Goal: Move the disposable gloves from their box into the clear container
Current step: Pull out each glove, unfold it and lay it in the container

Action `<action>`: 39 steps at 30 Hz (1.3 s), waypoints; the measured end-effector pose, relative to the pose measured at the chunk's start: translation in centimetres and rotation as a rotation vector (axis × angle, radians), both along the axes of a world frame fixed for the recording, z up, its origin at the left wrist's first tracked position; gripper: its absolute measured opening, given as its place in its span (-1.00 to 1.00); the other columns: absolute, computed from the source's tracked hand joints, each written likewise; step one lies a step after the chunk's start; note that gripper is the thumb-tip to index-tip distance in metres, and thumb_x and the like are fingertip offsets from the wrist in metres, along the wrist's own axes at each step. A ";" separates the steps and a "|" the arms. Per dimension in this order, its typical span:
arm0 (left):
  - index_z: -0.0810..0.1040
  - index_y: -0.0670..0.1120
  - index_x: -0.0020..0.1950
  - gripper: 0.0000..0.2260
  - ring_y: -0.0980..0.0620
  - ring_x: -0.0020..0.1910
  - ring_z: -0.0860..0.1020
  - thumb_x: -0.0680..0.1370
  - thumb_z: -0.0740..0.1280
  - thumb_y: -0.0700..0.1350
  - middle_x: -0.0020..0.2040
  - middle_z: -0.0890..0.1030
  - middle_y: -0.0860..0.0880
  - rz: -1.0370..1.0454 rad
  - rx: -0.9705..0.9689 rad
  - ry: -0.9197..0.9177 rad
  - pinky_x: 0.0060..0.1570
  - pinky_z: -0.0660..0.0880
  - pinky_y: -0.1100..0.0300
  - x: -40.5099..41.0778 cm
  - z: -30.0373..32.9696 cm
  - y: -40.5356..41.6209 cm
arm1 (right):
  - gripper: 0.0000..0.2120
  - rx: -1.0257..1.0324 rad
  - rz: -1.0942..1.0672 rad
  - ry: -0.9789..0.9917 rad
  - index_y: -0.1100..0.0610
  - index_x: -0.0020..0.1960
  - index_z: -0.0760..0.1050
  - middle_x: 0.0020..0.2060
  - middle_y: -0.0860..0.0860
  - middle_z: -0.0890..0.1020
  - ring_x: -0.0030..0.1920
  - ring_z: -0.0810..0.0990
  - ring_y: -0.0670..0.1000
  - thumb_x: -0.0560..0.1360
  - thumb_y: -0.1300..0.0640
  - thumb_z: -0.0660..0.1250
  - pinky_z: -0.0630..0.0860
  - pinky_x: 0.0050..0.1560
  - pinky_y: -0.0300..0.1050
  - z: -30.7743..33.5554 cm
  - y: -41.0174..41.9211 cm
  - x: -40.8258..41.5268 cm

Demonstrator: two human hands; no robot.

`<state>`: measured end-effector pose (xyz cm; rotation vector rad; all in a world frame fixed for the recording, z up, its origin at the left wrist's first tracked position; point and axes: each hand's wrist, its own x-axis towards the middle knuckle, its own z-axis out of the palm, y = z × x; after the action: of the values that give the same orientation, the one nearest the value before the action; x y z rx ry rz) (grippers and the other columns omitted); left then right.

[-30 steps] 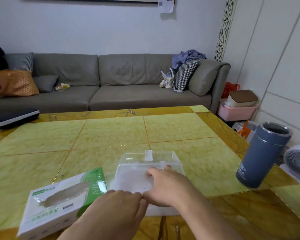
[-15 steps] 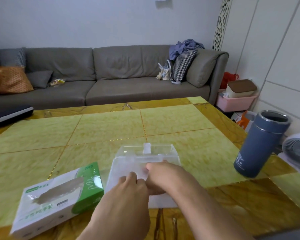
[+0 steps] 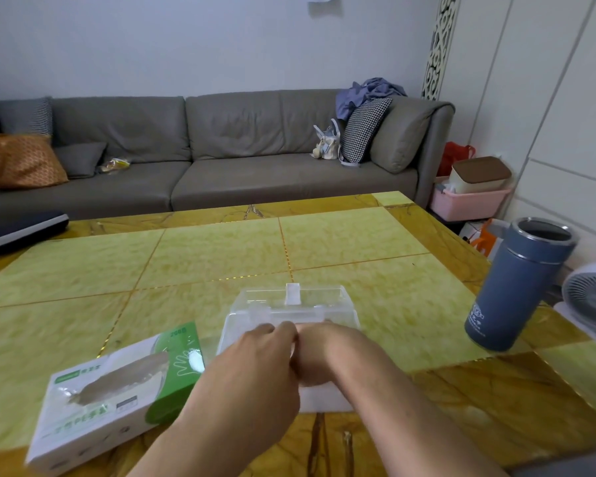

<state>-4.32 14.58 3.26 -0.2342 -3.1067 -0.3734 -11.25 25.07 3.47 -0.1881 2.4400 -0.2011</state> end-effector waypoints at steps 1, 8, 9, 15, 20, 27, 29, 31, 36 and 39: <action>0.40 0.10 0.22 -0.75 0.07 -0.02 0.52 0.58 0.14 -0.15 0.00 0.48 0.13 0.025 0.032 -0.029 -0.13 0.49 0.15 -0.3 -0.1 0.1 | -0.35 -0.007 -0.003 0.002 0.02 0.49 0.38 0.44 0.15 0.47 0.32 0.54 0.18 0.42 -0.09 0.25 0.46 0.39 0.17 -0.1 0.0 0.0; 0.39 -0.10 0.01 -0.84 0.02 -0.17 0.43 0.65 0.25 -0.01 -0.02 0.40 -0.03 0.179 -0.071 -0.228 -0.13 0.40 0.18 -3.2 -1.6 -0.8 | -0.40 -0.032 -0.053 0.078 -0.11 0.57 0.28 0.51 0.11 0.33 0.24 0.57 0.12 0.57 -0.18 0.32 0.55 0.29 0.09 -0.6 0.7 0.4; 0.39 -0.09 -0.04 -0.84 0.06 -0.20 0.40 0.64 0.27 -0.03 -0.05 0.40 0.00 0.167 -0.089 -0.267 -0.14 0.41 0.19 -3.5 -1.5 -0.7 | -0.40 -0.035 -0.058 0.070 -0.11 0.56 0.28 0.49 0.11 0.32 0.20 0.59 0.12 0.56 -0.14 0.34 0.56 0.28 0.09 -0.6 0.7 0.5; 0.39 -0.04 -0.19 -0.78 0.08 -0.31 0.48 0.57 0.38 -0.08 -0.27 0.49 0.06 0.165 -0.196 -0.432 -0.33 0.38 0.25 -6.0 -2.1 -0.5 | -0.29 0.001 -0.056 0.036 -0.14 0.57 0.25 0.49 0.10 0.28 0.07 0.65 0.13 0.51 -0.13 0.47 0.62 0.17 0.08 -0.3 1.1 0.5; 0.56 -0.09 0.22 -0.78 -0.04 0.09 0.62 0.59 0.39 -0.09 0.03 0.62 -0.02 0.131 -0.278 -0.468 -0.02 0.51 0.16 -6.4 -1.7 0.4 | -0.32 0.036 0.013 0.023 -0.12 0.57 0.29 0.34 0.07 0.50 0.13 0.62 0.12 0.52 -0.03 0.46 0.61 0.21 0.08 0.1 0.7 0.2; 0.55 -0.20 0.26 -0.77 -0.09 0.21 0.61 0.62 0.27 -0.22 0.14 0.62 -0.13 0.112 -0.235 -0.462 0.01 0.48 0.17 -5.2 -1.3 0.5 | -0.38 -0.048 0.012 0.103 -0.14 0.59 0.32 0.33 -0.01 0.60 0.09 0.62 0.07 0.56 -0.08 0.40 0.57 0.03 -0.07 -0.3 1.0 0.6; 0.51 -0.18 0.26 -0.78 -0.08 0.20 0.60 0.64 0.20 -0.27 0.15 0.60 -0.12 0.112 -0.176 -0.429 -0.07 0.42 0.20 -4.3 -1.1 0.1 | -0.44 -0.115 -0.022 0.158 -0.19 0.58 0.35 0.36 -0.04 0.60 0.03 0.64 0.00 0.60 -0.04 0.34 0.50 -0.14 -0.15 -0.6 1.5 0.9; 0.46 -0.15 0.26 -0.77 -0.07 0.12 0.61 0.64 0.16 -0.30 0.07 0.55 -0.10 0.095 -0.130 -0.374 -0.21 0.40 0.27 -3.0 -0.4 -0.2 | -0.48 -0.152 -0.039 0.209 -0.20 0.57 0.36 0.40 -0.05 0.58 0.05 0.65 -0.03 0.63 0.03 0.28 0.51 -0.11 -0.16 -0.4 1.9 1.2; 0.30 -0.05 0.44 -0.48 0.04 -0.05 0.45 0.51 0.17 -0.38 0.27 0.47 -0.03 -0.040 0.012 -0.107 -0.33 0.30 0.25 0.9 1.0 -1.9 | -0.81 -0.084 -0.008 0.465 -0.02 0.09 0.54 -0.03 -0.02 0.63 -0.11 0.64 0.02 0.62 0.15 0.17 0.60 -0.11 -0.07 0.3 1.5 2.3; 0.39 0.04 0.31 -0.56 0.07 0.00 0.46 0.52 0.18 -0.36 0.22 0.42 0.10 -0.013 0.121 0.119 -0.21 0.41 0.21 1.8 0.9 -4.5 | -0.82 -0.083 0.001 0.677 0.01 -0.09 0.44 -0.17 -0.04 0.55 -0.20 0.57 0.04 0.57 0.22 0.12 0.49 -0.27 -0.07 0.1 0.4 2.9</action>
<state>-2.50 10.11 4.19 -0.2649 -2.9544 -0.5244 -8.31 25.49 3.59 -0.3379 3.1050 -0.2713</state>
